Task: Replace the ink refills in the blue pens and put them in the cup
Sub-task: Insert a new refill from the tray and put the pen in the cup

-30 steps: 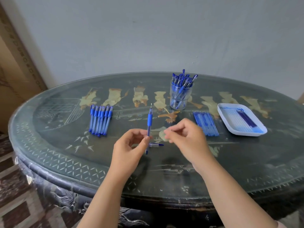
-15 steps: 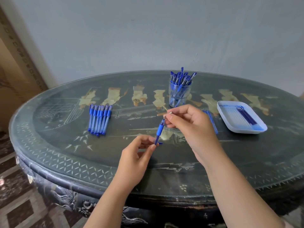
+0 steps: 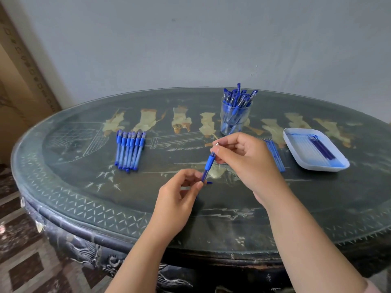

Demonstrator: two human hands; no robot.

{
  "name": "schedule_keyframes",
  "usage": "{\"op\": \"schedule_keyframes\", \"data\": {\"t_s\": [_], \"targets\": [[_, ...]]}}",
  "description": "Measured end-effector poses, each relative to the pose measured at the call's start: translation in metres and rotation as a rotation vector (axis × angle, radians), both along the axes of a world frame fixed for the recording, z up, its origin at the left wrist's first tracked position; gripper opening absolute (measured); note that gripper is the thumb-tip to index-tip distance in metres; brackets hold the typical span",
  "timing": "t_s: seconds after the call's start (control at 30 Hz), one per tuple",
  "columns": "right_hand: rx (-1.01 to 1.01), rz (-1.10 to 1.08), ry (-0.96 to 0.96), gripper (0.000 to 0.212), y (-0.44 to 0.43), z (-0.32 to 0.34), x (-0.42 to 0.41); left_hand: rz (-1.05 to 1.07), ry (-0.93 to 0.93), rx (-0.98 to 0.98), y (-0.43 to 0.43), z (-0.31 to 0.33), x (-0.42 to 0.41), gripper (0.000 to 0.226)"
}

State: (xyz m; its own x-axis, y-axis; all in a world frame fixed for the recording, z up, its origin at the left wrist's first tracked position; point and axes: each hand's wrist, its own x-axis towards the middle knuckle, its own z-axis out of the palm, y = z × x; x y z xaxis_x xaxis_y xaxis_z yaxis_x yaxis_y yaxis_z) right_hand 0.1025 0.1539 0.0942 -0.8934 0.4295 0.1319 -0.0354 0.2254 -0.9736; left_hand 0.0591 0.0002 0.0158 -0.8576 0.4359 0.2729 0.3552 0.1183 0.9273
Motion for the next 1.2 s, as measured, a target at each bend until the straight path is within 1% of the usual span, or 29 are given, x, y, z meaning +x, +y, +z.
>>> {"op": "schedule_keyframes", "data": {"t_s": [0.17, 0.33, 0.43, 0.53, 0.6, 0.63, 0.7, 0.77, 0.8, 0.87, 0.93, 0.97, 1.07, 1.17, 1.2], "targets": [[0.019, -0.016, -0.013, 0.002, 0.0, -0.003, -0.006, 0.034, 0.004, 0.001, 0.002, 0.0, -0.008, 0.022], [0.026, -0.04, 0.024, 0.017, -0.006, -0.009, -0.01, 0.054, -0.014, 0.022, 0.003, -0.002, -0.009, 0.02], [0.006, 0.027, 0.049, 0.023, -0.009, -0.01, -0.01, 0.058, -0.033, 0.041, 0.004, -0.003, -0.009, 0.019], [0.027, 0.091, 0.086, 0.018, -0.011, -0.011, -0.01, 0.068, -0.038, 0.051, 0.004, -0.003, -0.009, 0.018], [0.045, 0.042, 0.112, 0.01, -0.013, -0.014, -0.011, 0.071, -0.035, 0.039, 0.004, -0.003, -0.009, 0.018], [0.024, 0.005, 0.115, 0.004, -0.015, -0.015, -0.012, 0.07, -0.036, 0.034, 0.004, -0.003, -0.009, 0.019], [-0.018, -0.055, 0.098, 0.018, -0.017, -0.016, -0.014, 0.066, -0.037, 0.032, 0.004, -0.003, -0.009, 0.018], [-0.012, -0.027, 0.074, 0.028, -0.017, -0.018, -0.014, 0.067, -0.034, 0.04, 0.004, -0.003, -0.009, 0.016], [-0.006, 0.011, 0.076, 0.028, -0.017, -0.017, -0.013, 0.069, -0.032, 0.042, 0.004, -0.003, -0.009, 0.015], [0.033, 0.063, 0.103, 0.021, -0.018, -0.018, -0.013, 0.073, -0.031, 0.045, 0.004, -0.002, -0.009, 0.015], [0.087, 0.02, 0.12, 0.012, -0.019, -0.02, -0.013, 0.077, -0.031, 0.05, 0.005, -0.002, -0.009, 0.015], [0.075, -0.014, 0.119, 0.011, -0.02, -0.021, -0.014, 0.078, -0.031, 0.049, 0.005, -0.003, -0.009, 0.015], [0.05, -0.033, 0.115, 0.017, -0.018, -0.024, -0.016, 0.072, -0.029, 0.037, 0.005, -0.003, -0.01, 0.017], [0.068, 0.054, 0.135, 0.017, -0.018, -0.023, -0.014, 0.072, -0.028, 0.031, 0.004, -0.002, -0.01, 0.017], [0.074, 0.047, 0.146, 0.015, -0.018, -0.024, -0.014, 0.073, -0.03, 0.027, 0.004, -0.002, -0.01, 0.017]]}}
